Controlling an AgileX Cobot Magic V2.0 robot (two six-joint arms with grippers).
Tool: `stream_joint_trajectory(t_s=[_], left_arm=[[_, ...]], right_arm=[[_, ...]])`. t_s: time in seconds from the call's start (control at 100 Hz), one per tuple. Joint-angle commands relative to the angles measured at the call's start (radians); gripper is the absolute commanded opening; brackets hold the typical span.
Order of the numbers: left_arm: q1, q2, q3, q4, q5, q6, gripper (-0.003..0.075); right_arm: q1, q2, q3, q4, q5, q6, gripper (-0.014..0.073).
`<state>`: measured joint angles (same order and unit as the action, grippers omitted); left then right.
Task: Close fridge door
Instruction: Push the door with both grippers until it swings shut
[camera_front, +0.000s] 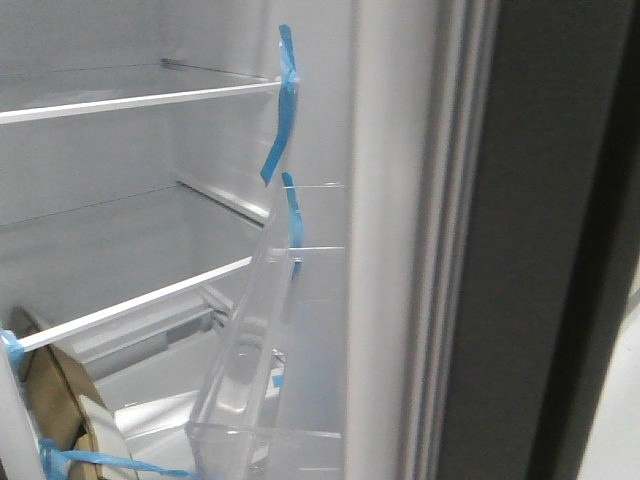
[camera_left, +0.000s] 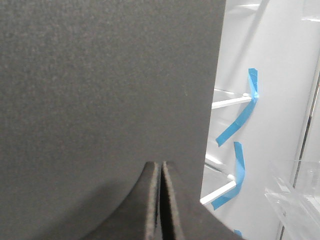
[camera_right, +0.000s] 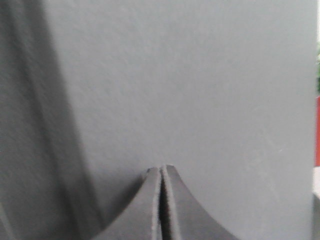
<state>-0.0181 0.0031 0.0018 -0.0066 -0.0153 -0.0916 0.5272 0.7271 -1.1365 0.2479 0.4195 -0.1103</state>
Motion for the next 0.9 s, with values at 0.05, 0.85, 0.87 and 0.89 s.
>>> stream_joint_trajectory(t_s=[0.05, 0.85, 0.87, 0.89], left_arm=[[-0.005, 0.019, 0.028, -0.002, -0.077, -0.004, -0.0021], [-0.005, 0.019, 0.028, -0.002, -0.077, -0.004, -0.0021], [-0.005, 0.019, 0.028, -0.002, -0.077, -0.004, -0.0021], [-0.005, 0.019, 0.028, -0.002, -0.077, -0.004, -0.0021]], right_arm=[[0.023, 0.04, -0.031, 0.016, -0.087, -0.001, -0.0076], [0.139, 0.416, -0.256, 0.016, -0.201, -0.001, -0.0076], [0.141, 0.431, -0.268, 0.016, -0.201, -0.001, -0.0076], [0.143, 0.445, -0.279, 0.016, -0.203, -0.001, -0.0076]])
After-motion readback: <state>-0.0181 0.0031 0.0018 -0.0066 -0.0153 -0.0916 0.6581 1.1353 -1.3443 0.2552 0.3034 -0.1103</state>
